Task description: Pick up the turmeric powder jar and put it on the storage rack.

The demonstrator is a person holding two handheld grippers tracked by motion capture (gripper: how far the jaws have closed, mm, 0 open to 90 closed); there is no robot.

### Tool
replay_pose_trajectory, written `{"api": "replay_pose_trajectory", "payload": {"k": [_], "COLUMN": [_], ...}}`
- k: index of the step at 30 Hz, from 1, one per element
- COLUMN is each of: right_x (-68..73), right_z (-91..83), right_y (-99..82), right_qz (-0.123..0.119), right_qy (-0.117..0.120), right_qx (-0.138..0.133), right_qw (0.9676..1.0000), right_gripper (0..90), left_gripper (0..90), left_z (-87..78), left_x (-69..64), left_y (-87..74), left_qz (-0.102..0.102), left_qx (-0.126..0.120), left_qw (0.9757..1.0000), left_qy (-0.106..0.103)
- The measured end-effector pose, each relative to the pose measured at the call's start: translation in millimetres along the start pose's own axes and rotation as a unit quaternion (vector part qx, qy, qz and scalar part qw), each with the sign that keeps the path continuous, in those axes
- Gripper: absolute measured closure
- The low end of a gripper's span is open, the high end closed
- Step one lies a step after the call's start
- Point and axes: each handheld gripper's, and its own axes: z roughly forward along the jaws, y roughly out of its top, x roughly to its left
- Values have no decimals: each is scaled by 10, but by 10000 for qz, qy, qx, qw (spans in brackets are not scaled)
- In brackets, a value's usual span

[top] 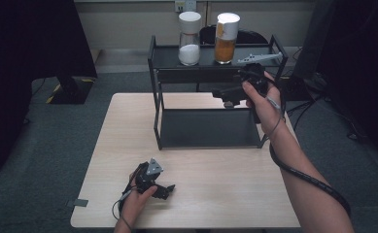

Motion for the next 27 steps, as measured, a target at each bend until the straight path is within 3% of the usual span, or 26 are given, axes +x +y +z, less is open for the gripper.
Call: {"api": "replay_pose_trajectory", "payload": {"k": [27], "right_x": [-42], "right_z": [134], "right_y": [-504], "right_qz": [200], "right_qy": [256], "right_qx": [110], "right_qw": [9994], "right_gripper": [18], "left_gripper": [0], "left_z": [2], "left_x": [-1], "left_y": [-3], "left_qz": [-2], "left_qx": [-10], "left_qw": [10000], "left_qy": [2]}}
